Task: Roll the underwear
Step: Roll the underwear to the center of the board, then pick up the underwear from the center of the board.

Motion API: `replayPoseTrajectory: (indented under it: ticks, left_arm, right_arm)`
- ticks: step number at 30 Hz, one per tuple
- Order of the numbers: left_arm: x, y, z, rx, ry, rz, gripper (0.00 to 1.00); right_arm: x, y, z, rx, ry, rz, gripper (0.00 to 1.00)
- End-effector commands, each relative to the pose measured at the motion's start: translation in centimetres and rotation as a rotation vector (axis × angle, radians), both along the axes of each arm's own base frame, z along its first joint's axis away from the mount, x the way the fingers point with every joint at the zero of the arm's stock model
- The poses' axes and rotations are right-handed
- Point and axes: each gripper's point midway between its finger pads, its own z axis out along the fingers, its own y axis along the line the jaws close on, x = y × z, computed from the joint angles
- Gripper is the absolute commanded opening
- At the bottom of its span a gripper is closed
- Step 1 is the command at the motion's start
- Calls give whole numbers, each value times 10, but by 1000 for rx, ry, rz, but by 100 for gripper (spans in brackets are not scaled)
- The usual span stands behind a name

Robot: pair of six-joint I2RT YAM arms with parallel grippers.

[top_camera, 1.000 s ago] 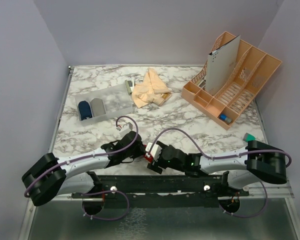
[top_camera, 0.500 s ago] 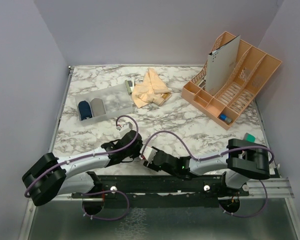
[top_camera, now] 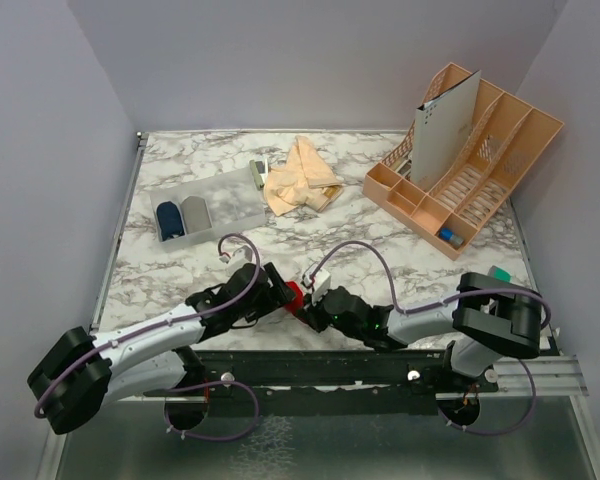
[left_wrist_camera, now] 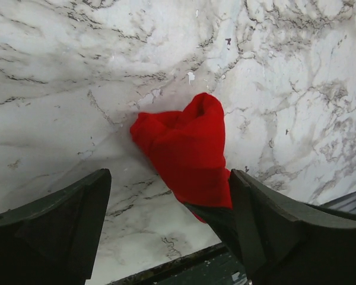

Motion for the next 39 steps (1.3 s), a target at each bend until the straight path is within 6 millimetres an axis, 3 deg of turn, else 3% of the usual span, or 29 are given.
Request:
replayPoseTrajectory:
  ticks: [1, 7, 12, 16, 19, 26, 31, 33, 36, 39]
  left_arm:
    - [-7, 1, 3, -46, 5, -1, 90]
    - [-9, -17, 2, -194, 44, 21, 93]
    - [-7, -23, -14, -208, 107, 67, 87]
    - [-7, -24, -26, -183, 139, 69, 75]
    - [-13, -20, -43, -132, 173, 61, 67]
    - [-17, -15, -70, -12, 192, -11, 56]
    - [-17, -15, -85, 66, 209, -58, 34]
    - [-17, -17, -87, 74, 206, -71, 22]
    - [-11, -23, -82, 71, 178, -99, 0]
    - [2, -30, -69, 57, 130, -124, 0]
  right_arm:
    - [-26, -22, -52, -66, 244, 3, 0]
    - [-31, -14, -56, -19, 319, -20, 1]
    - [-31, -11, -57, -18, 325, -20, 0]
    - [-28, -14, -58, -28, 309, -40, 0]
    - [-27, -14, -47, 0, 261, -21, 1]
    - [-26, -4, -39, -55, 165, 41, 4]
    - [-25, 2, -32, -62, 128, 60, 5]
    - [-26, 4, -24, -58, 107, 76, 10]
    - [-28, 7, -8, -28, 102, 86, 32]
    - [-29, 2, 10, 23, 96, 80, 52]
